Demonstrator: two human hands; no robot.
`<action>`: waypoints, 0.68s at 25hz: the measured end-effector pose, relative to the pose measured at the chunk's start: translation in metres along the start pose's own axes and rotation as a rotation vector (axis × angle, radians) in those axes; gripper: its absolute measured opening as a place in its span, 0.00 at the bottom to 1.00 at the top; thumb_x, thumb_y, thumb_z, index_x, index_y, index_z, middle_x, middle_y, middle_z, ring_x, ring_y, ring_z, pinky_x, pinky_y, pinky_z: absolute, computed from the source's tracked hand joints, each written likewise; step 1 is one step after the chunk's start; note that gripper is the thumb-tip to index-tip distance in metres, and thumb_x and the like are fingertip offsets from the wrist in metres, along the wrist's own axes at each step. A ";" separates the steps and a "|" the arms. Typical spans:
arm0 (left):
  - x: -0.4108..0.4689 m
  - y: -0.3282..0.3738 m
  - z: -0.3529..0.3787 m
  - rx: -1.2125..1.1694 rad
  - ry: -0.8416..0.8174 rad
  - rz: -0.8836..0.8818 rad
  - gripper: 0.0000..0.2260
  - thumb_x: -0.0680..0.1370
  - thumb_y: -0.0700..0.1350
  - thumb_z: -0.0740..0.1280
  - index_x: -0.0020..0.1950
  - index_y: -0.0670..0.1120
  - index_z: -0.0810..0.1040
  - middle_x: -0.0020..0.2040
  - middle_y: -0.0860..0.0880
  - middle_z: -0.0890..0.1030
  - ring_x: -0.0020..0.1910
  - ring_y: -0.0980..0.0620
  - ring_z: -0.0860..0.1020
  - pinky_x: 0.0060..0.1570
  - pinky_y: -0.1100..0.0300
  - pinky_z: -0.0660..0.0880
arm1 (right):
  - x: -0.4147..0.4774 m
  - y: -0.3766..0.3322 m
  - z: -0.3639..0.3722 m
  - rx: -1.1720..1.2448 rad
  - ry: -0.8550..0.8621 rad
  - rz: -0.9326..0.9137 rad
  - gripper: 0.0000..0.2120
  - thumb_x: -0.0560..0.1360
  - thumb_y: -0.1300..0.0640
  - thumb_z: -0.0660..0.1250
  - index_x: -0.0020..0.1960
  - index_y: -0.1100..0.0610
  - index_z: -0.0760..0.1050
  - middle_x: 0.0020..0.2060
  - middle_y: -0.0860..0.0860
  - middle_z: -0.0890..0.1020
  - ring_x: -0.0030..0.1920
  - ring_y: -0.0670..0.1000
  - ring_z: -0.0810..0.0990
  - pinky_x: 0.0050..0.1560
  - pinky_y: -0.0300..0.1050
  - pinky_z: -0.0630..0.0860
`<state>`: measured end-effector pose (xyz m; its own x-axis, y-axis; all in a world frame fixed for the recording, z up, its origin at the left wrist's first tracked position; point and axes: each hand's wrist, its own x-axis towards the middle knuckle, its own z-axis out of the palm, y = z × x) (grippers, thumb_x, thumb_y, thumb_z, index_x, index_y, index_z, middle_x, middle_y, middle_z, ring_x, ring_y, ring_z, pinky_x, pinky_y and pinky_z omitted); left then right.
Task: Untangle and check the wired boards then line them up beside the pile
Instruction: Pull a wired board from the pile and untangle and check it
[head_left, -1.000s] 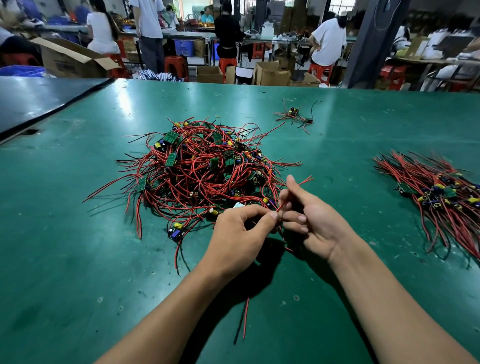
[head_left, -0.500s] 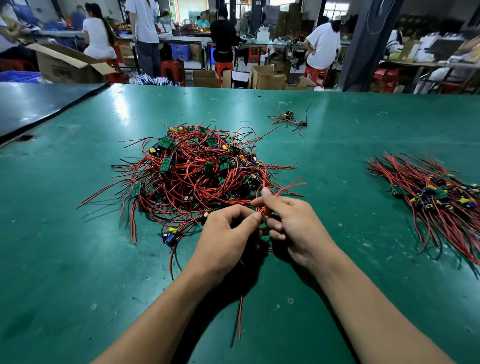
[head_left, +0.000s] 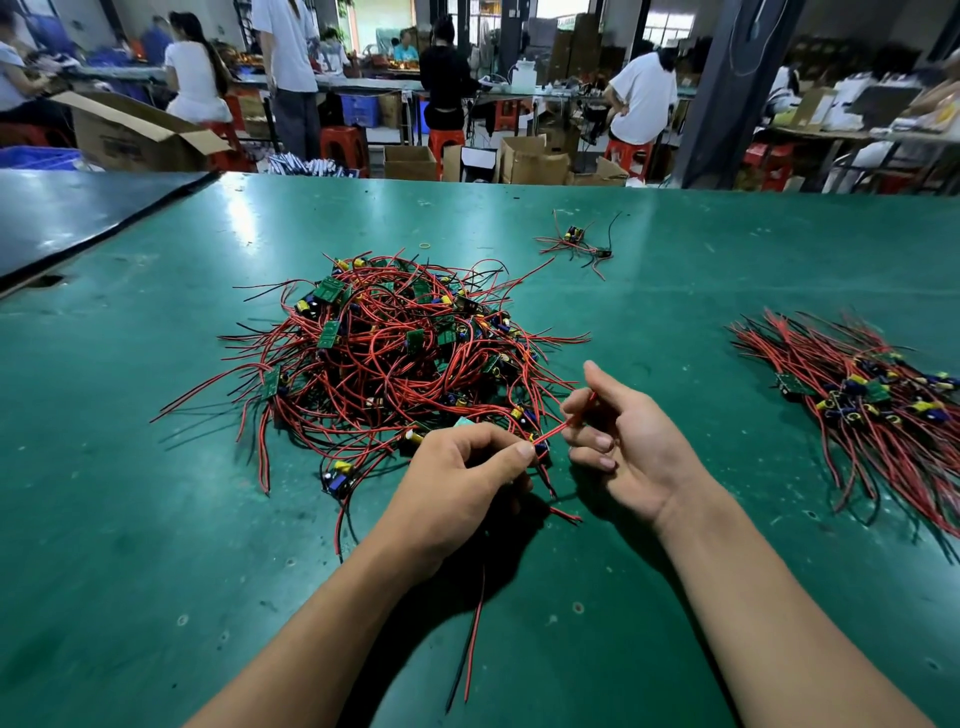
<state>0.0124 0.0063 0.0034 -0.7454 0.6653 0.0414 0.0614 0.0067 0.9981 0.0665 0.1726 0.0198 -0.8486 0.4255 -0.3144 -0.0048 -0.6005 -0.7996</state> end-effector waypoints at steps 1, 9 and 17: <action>0.000 0.001 0.000 0.001 0.002 -0.003 0.07 0.78 0.42 0.69 0.43 0.39 0.82 0.32 0.46 0.81 0.30 0.52 0.76 0.32 0.63 0.73 | -0.001 0.001 -0.001 -0.058 0.011 -0.027 0.25 0.81 0.46 0.64 0.30 0.59 0.80 0.26 0.50 0.72 0.19 0.42 0.61 0.16 0.33 0.57; 0.001 0.006 -0.005 -0.014 -0.069 -0.057 0.07 0.77 0.41 0.69 0.41 0.40 0.83 0.32 0.45 0.82 0.29 0.51 0.76 0.32 0.64 0.73 | 0.006 0.003 -0.003 0.071 0.083 -0.068 0.22 0.81 0.46 0.64 0.33 0.58 0.71 0.29 0.50 0.69 0.17 0.42 0.59 0.14 0.33 0.55; 0.003 0.024 -0.005 -0.273 0.149 0.027 0.07 0.80 0.41 0.65 0.50 0.37 0.78 0.40 0.41 0.85 0.35 0.46 0.83 0.37 0.56 0.81 | -0.001 0.017 0.006 -0.382 -0.021 -0.351 0.23 0.74 0.37 0.66 0.44 0.58 0.84 0.29 0.44 0.77 0.23 0.45 0.68 0.22 0.37 0.65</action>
<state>0.0085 0.0049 0.0278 -0.8364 0.5455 0.0547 -0.0825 -0.2238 0.9711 0.0648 0.1583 0.0098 -0.8408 0.5411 0.0134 -0.1008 -0.1322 -0.9861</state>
